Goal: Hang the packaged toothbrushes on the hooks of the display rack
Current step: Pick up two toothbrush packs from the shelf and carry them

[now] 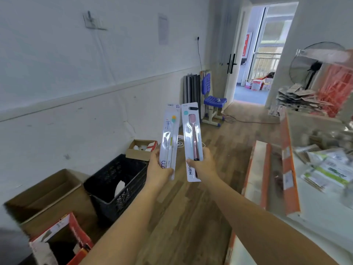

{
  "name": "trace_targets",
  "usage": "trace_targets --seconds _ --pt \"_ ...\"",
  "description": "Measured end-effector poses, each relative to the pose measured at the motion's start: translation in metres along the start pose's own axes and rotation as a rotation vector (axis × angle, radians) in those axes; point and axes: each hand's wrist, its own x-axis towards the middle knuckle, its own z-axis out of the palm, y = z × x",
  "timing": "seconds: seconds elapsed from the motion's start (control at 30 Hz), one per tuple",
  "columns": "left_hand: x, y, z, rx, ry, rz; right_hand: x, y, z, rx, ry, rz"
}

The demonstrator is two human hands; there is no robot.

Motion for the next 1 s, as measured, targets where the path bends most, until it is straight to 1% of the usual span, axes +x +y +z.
trace_targets --seconds 0.2,0.33,0.5,0.73,0.87,1.0 --pt "0.05 -0.014 -0.014 -0.003 0.017 -0.024 0.05 0.0 0.029 -0.039 0.027 0.068" --pt "0.094 -0.024 -0.01 -0.005 0.046 -0.066 0.094 0.004 0.039 -0.04 -0.004 0.071" --pt "0.176 -0.028 0.011 0.012 0.067 -0.068 0.178 0.0 0.037 -0.02 -0.026 0.036" --pt "0.302 -0.011 0.056 0.041 0.025 -0.06 0.307 -0.006 0.019 -0.017 0.034 0.045" --pt "0.352 -0.011 0.074 0.053 0.053 -0.062 0.362 0.0 0.013 -0.024 0.045 0.06" --pt "0.396 -0.02 0.082 0.083 0.048 -0.071 0.411 0.008 0.012 -0.013 0.087 0.087"
